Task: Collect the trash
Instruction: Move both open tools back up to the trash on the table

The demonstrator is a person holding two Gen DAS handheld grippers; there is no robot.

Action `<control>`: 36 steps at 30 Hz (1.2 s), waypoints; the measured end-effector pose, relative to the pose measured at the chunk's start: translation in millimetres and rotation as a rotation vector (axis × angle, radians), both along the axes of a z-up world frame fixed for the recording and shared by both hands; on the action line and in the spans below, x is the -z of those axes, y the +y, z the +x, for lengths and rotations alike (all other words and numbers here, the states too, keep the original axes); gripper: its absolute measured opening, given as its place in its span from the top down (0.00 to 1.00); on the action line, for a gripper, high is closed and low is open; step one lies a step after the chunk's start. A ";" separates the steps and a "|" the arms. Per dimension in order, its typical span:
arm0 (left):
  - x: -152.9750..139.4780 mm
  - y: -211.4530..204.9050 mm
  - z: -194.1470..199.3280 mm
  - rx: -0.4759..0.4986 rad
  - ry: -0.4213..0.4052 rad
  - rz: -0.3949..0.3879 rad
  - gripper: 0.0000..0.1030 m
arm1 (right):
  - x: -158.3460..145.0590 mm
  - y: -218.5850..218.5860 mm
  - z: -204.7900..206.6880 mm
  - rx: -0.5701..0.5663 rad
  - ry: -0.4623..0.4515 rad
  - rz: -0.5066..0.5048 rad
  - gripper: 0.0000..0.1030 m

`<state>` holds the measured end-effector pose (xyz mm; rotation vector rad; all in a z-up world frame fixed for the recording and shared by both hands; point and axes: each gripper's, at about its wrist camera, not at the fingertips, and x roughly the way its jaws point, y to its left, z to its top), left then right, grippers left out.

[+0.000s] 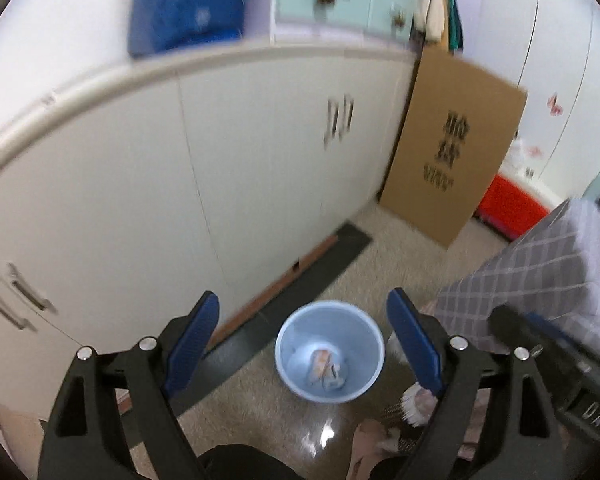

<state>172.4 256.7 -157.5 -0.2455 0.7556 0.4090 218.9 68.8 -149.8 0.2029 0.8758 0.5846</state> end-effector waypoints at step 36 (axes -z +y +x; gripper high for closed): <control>-66.9 -284.3 -15.0 0.611 -0.077 0.028 0.15 | -50.8 -304.4 -116.0 0.546 -0.136 -0.015 0.20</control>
